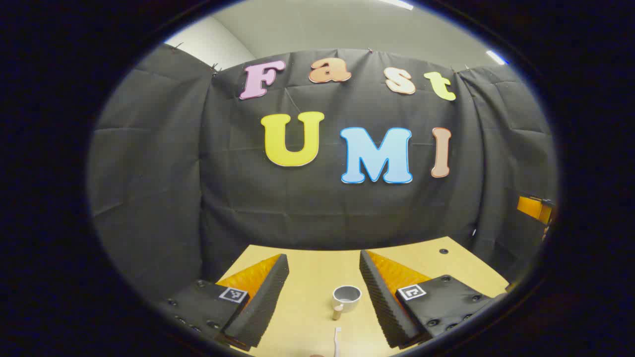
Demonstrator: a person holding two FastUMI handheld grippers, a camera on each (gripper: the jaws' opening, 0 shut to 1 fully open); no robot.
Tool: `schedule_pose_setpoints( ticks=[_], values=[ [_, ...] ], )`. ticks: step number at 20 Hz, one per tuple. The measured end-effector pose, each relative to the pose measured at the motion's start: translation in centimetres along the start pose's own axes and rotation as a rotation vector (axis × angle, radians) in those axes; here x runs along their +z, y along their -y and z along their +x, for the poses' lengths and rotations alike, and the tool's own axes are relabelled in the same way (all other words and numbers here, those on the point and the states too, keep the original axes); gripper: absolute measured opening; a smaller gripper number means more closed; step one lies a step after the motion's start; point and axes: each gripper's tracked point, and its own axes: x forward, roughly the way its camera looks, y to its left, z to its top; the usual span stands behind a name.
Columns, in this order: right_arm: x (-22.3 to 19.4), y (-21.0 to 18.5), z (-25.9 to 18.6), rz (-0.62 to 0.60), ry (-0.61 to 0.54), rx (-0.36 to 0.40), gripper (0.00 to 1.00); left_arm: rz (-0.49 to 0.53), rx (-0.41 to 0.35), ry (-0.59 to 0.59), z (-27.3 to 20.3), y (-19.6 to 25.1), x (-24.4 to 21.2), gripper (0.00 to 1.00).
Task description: Put the toothbrush and toothpaste on the desktop into the cup, then pick up the cup and place it on the coaster on the desktop.
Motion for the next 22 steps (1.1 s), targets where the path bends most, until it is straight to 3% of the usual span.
schedule_pose_setpoints(
  ticks=[9,13,18,22],
  values=[
    [-1.7,-1.0,0.8,0.025,-0.096,0.046,0.94,-0.093,0.015,-0.033,2.5,0.8,0.7,0.94],
    [-2.3,-0.8,1.9,0.034,-0.123,0.054,0.95,-0.073,0.009,-0.054,3.3,1.1,0.5,0.94],
    [-4.3,-1.3,3.5,0.008,-0.193,0.082,0.96,-0.09,-0.014,-0.13,4.1,1.9,-2.2,0.94],
    [-8.6,-2.4,4.1,0.002,-0.337,0.111,0.95,-0.094,-0.046,-0.236,5.3,2.7,-6.1,0.94]
  ],
)
